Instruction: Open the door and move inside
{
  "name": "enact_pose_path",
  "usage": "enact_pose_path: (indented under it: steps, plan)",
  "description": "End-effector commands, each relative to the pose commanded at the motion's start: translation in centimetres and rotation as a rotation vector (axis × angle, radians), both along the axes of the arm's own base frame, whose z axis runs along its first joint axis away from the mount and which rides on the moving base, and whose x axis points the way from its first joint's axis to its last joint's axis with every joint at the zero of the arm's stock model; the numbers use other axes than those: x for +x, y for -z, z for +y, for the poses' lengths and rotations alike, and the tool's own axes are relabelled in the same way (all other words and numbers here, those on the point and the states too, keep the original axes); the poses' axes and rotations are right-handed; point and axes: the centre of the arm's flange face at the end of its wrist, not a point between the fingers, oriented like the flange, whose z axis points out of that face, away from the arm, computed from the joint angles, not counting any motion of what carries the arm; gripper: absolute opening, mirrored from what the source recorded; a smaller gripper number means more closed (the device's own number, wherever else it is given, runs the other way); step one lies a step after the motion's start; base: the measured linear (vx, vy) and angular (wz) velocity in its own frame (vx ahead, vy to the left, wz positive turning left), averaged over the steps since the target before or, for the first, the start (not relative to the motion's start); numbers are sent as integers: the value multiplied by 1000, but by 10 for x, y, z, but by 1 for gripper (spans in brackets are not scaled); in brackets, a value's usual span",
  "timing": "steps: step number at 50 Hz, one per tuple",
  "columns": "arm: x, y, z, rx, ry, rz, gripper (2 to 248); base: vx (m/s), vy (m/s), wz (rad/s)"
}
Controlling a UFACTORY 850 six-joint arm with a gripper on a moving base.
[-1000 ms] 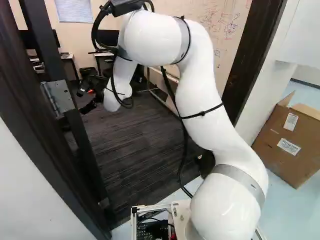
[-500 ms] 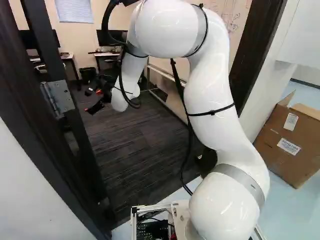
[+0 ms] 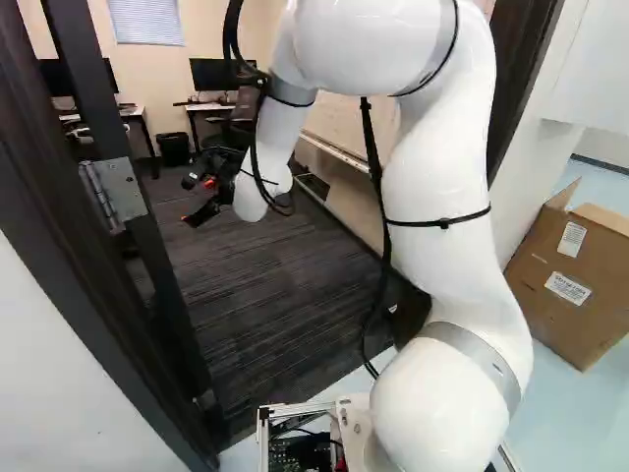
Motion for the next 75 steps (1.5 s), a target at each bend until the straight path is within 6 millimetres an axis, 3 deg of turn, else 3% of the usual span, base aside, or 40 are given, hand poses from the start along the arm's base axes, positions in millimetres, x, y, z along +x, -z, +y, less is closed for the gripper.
enact_pose_path:
  steps: [34, 75]
  plan:
    - [-42, -15, -59, 122, 157, 27, 247, 0, 0, 0]
    - [-90, -43, -120, 414, 401, -48, 247, 0, 0, 0]
